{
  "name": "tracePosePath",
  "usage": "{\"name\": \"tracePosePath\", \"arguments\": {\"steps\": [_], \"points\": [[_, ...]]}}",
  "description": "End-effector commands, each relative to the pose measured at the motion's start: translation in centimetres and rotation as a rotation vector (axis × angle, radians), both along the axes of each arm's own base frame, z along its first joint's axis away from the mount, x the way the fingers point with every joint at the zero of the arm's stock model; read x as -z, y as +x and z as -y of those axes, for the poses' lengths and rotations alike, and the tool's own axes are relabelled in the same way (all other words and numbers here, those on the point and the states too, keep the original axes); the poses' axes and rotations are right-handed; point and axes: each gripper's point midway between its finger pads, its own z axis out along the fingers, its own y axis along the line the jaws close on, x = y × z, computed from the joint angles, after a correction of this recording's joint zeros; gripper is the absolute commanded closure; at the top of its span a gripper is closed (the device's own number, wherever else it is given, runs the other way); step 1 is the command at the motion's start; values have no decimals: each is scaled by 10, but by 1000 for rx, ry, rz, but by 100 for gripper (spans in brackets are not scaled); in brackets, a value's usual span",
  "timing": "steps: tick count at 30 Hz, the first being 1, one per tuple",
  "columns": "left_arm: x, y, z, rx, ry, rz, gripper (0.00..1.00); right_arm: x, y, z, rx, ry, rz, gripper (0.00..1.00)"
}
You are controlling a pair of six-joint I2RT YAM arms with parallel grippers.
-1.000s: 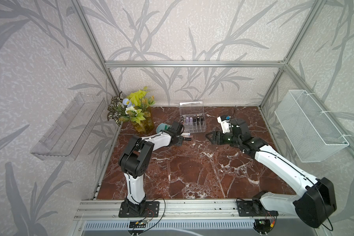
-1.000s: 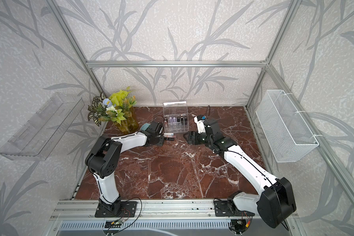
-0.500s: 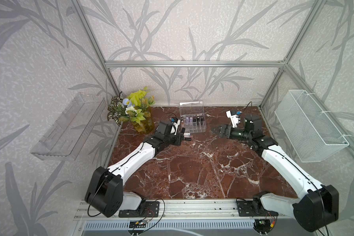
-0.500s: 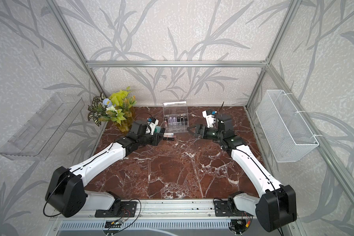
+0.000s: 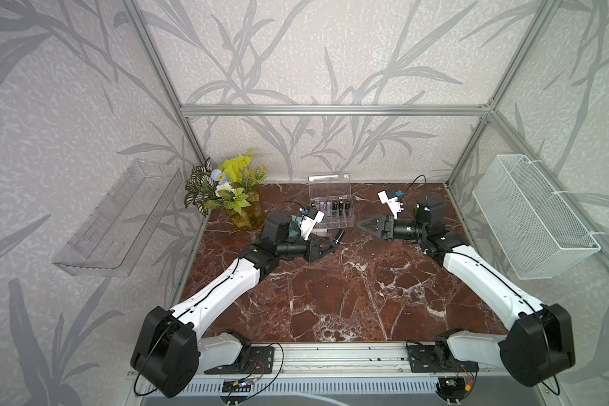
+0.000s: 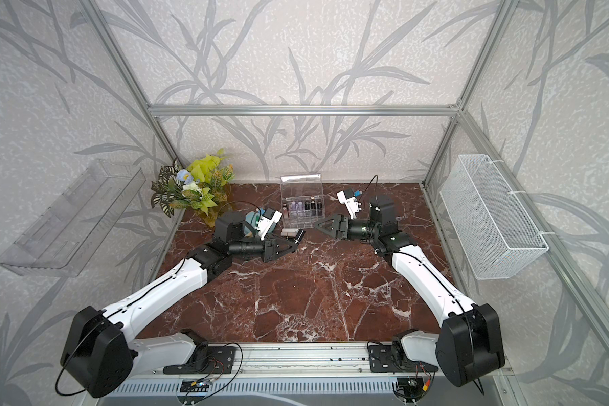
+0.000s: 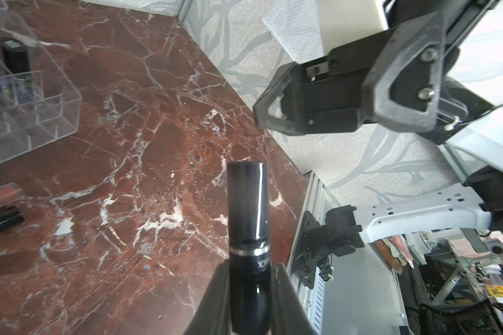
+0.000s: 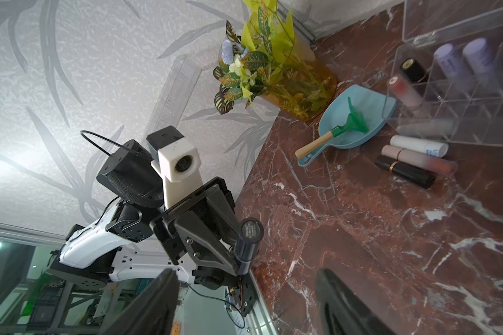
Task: Arrange the lipsticks in the organizer
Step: Pick up the lipstick at the center of the board.
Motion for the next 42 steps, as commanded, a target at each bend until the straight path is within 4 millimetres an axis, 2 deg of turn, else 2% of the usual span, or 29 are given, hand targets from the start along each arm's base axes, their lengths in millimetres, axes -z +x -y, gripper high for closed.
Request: {"name": "tracePosePath", "arguments": {"steps": [1, 6, 16, 28, 32, 34, 38, 42], "points": [[-20, -12, 8, 72, -57, 30, 80, -5, -13, -16, -82, -27, 40, 23], [-23, -17, 11, 89, -60, 32, 80, -4, -16, -26, -99, -45, 51, 23], [-28, -20, 12, 99, -63, 35, 80, -1, -22, -42, -135, -88, 69, 40], [-31, -19, 11, 92, -57, 42, 81, -1, -22, -41, -130, -97, 73, 74], [-30, -18, 11, 85, -51, 41, 80, -2, -22, -40, -127, -96, 74, 80], [-28, -17, 10, 75, -44, 37, 72, -2, -21, -40, -121, -97, 81, 81], [-16, -6, 4, -2, 8, 26, 28, -1, -18, -38, -97, -110, 92, 82], [-5, 10, -7, -117, 82, 35, 14, 9, -4, -31, -18, -185, 116, 83]]}}
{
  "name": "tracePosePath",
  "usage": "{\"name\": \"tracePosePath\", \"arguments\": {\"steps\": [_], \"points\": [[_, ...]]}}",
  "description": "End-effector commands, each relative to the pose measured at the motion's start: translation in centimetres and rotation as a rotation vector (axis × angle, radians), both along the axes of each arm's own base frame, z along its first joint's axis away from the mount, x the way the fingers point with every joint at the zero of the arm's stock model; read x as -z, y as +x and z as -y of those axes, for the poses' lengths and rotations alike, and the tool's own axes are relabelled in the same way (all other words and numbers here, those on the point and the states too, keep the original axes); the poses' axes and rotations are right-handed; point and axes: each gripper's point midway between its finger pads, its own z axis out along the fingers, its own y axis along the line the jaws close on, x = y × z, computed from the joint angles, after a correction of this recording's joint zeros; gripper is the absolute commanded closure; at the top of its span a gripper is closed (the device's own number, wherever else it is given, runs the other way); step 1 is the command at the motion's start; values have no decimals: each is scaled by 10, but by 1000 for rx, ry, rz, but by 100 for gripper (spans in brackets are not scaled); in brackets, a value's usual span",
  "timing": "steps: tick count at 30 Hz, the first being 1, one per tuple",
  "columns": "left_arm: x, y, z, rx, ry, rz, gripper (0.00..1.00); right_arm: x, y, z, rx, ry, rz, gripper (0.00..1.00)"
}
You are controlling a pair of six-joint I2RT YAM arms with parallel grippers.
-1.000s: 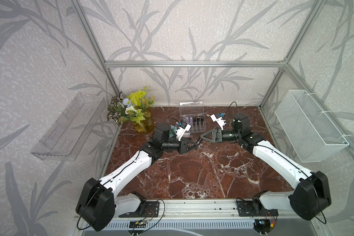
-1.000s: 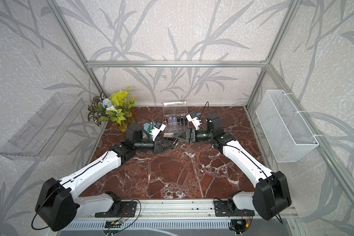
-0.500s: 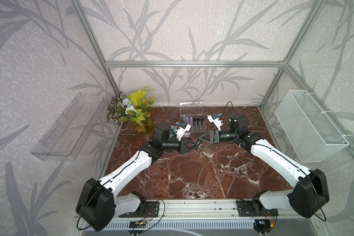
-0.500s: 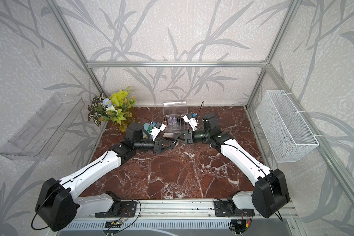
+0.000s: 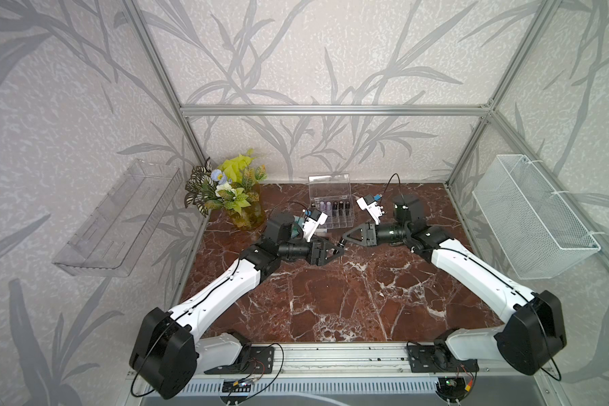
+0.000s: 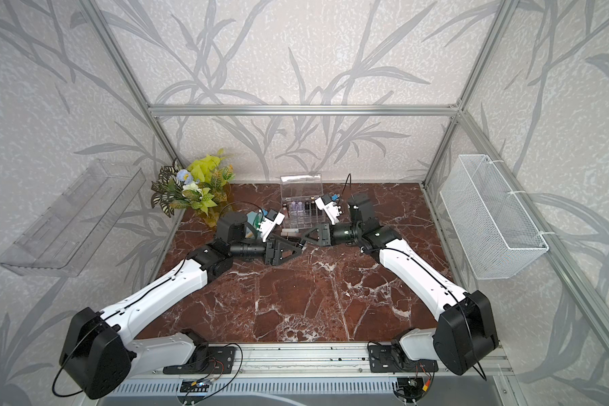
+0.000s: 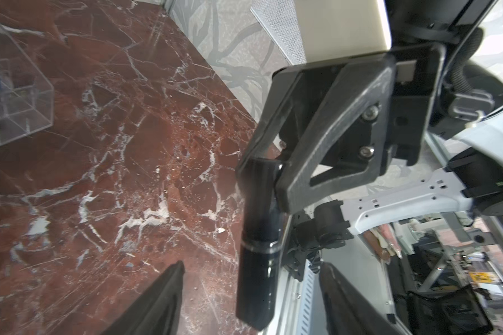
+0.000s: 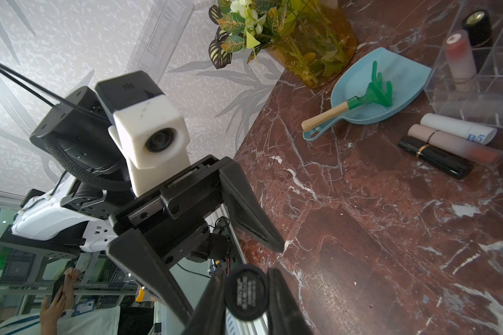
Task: Arrange the lipsticks in the organizer
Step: Pick up the lipstick at the center of the board, then place the lipstick in the storage box.
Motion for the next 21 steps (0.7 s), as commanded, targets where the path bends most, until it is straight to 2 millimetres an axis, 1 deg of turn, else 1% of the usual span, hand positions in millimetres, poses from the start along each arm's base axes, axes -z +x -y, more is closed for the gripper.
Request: {"name": "tracePosePath", "arguments": {"steps": [1, 5, 7, 10, 11, 13, 16, 19, 20, 21], "points": [[-8, 18, -13, -128, 59, 59, 13, -1, 15, 9, 88, -74, 78, 83], [-13, 29, -29, -241, 95, 108, 11, 9, 43, 21, 212, -176, 153, 83], [-15, 35, -40, -305, 112, 130, 11, 17, 64, 27, 284, -236, 200, 83], [-17, 40, -54, -377, 125, 156, 11, 25, 89, 32, 362, -289, 246, 83], [-18, 42, -58, -400, 127, 165, 11, 27, 100, 32, 387, -296, 266, 84], [-18, 46, -67, -445, 131, 174, 11, 29, 115, 28, 406, -303, 290, 84], [-13, 52, -82, -517, 155, 183, 11, 33, 142, 21, 433, -319, 333, 84], [-3, 58, -93, -568, 186, 179, 11, 37, 166, 15, 458, -338, 371, 84], [1, 60, -96, -581, 196, 175, 11, 47, 173, 12, 460, -351, 371, 84], [8, 62, -100, -597, 211, 165, 11, 51, 183, 11, 472, -360, 388, 84]]}}
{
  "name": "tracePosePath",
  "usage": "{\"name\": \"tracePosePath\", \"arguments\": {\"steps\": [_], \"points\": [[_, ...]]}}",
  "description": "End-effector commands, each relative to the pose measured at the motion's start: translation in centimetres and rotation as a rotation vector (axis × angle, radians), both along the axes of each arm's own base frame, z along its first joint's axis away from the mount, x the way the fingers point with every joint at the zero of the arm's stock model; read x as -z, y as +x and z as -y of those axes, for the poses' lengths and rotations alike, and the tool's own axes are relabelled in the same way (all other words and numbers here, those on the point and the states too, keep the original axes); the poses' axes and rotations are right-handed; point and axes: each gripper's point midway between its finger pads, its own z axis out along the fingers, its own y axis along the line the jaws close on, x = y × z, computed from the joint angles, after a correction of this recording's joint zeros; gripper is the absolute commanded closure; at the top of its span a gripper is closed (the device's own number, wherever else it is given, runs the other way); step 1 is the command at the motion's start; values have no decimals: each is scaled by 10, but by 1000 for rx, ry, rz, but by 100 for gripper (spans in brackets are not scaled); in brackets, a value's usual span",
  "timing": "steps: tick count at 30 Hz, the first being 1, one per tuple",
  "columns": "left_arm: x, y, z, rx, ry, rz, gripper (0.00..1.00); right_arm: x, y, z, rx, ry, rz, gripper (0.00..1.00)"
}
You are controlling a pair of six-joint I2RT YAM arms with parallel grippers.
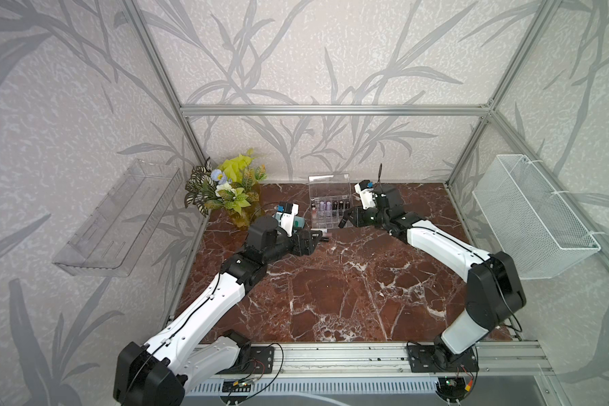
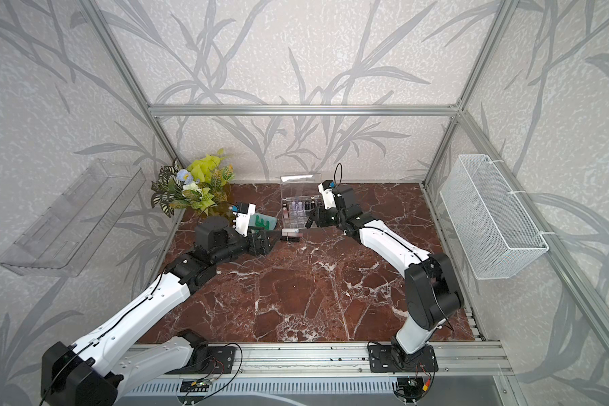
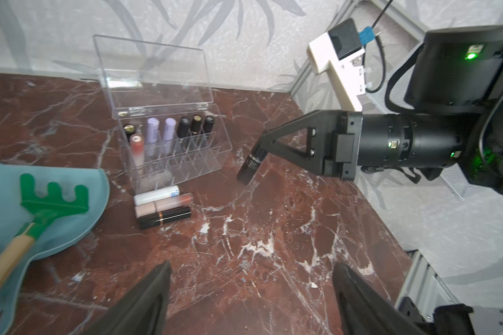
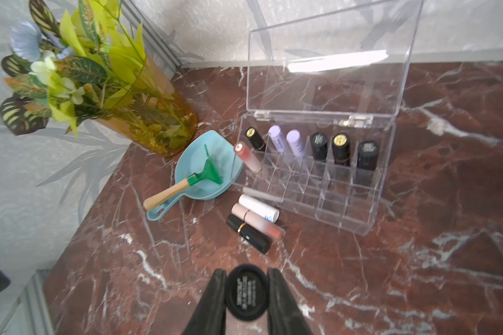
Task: Arrange the lipsticks in the organizer
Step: Place the lipstick in the storage box.
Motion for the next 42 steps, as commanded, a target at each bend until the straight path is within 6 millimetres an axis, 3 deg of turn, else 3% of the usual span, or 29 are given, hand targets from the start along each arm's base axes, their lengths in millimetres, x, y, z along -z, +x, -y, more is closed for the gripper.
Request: {"name": "tracePosePath", "arguments": {"steps": [1, 5, 10, 25, 33, 42], "points": [[20, 13, -21, -102, 54, -11, 11, -16, 41, -8, 46, -28, 154, 84], [51, 23, -41, -168, 60, -94, 12, -9, 69, -22, 47, -69, 185, 84], [68, 27, -57, -211, 62, -119, 12, -2, 84, -42, 24, -110, 209, 84], [80, 32, -57, -206, 37, -115, 14, 28, 87, -81, -41, -227, 223, 85], [81, 31, -67, -251, 59, -92, 16, 50, 95, -85, -39, -266, 209, 85], [81, 32, -70, -270, 62, -73, 17, 57, 104, -84, -27, -302, 223, 85]]}}
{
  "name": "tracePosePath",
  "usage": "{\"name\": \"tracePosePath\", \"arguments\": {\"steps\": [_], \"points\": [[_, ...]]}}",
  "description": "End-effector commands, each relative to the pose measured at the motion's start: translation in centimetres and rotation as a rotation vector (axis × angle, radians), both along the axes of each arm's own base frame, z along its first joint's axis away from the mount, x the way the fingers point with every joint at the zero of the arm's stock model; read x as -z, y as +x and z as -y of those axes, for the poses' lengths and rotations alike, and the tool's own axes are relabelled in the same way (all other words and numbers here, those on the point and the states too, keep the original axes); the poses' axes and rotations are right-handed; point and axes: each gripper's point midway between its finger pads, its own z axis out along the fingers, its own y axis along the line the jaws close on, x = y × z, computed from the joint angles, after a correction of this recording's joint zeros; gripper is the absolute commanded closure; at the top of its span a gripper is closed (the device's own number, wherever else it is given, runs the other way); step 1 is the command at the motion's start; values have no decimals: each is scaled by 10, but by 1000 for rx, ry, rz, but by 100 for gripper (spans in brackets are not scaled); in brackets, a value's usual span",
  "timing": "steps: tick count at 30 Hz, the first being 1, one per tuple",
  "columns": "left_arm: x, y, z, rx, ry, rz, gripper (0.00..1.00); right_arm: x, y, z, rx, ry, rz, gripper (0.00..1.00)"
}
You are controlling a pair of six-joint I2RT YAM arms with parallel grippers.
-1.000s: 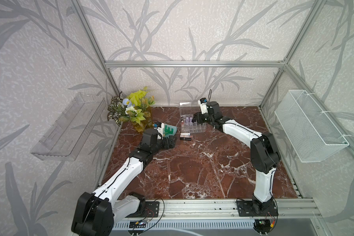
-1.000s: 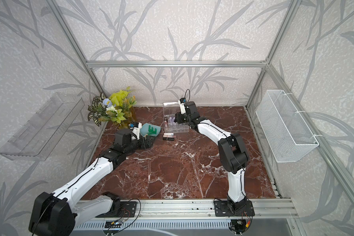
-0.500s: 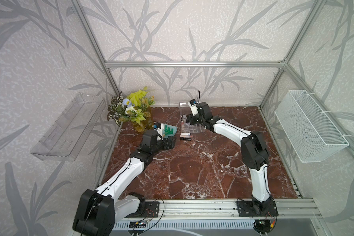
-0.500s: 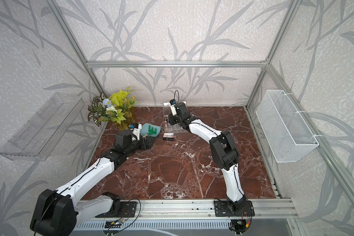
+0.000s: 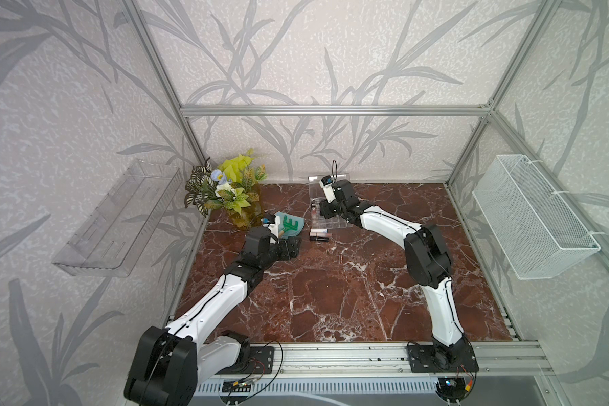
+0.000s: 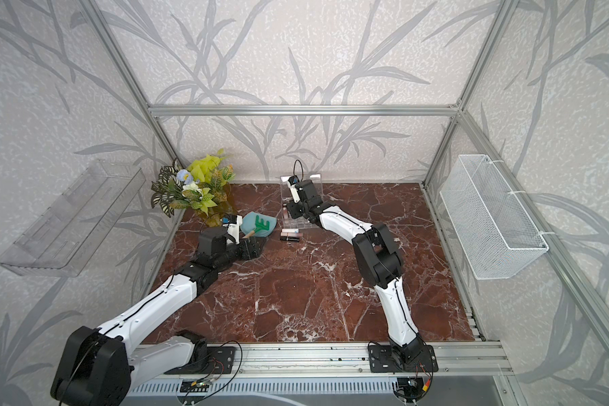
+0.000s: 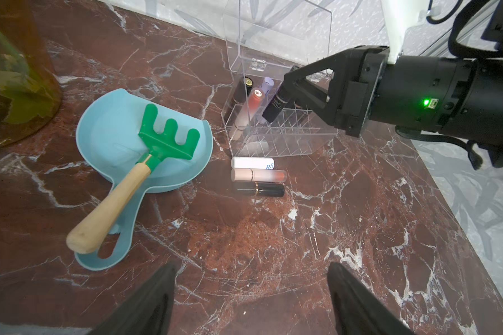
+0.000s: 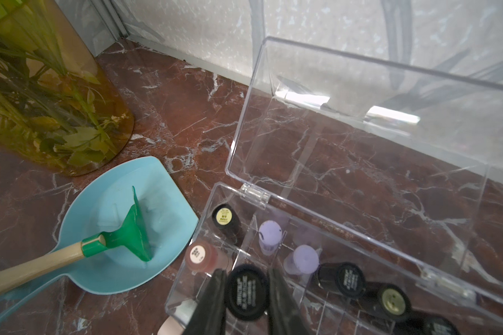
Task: Arrange the lipsticks in the organizer
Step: Place the lipstick in the storage box.
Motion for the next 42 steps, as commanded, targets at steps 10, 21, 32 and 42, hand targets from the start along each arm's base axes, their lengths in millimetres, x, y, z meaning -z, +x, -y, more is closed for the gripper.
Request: {"name": "tracePosePath", "arguments": {"steps": [10, 21, 32, 42], "points": [[-9, 5, -4, -22, 2, 41, 17, 5, 15, -4, 7, -24, 21, 84], [-9, 6, -2, -11, -2, 34, 17, 12, 15, -5, 3, -34, 11, 69], [-15, 2, -1, 3, -8, 42, 17, -22, -7, -2, -31, 9, -5, 45], [-24, -2, 2, 10, -55, 67, 17, -55, -106, 30, -132, 85, -147, 42]]}}
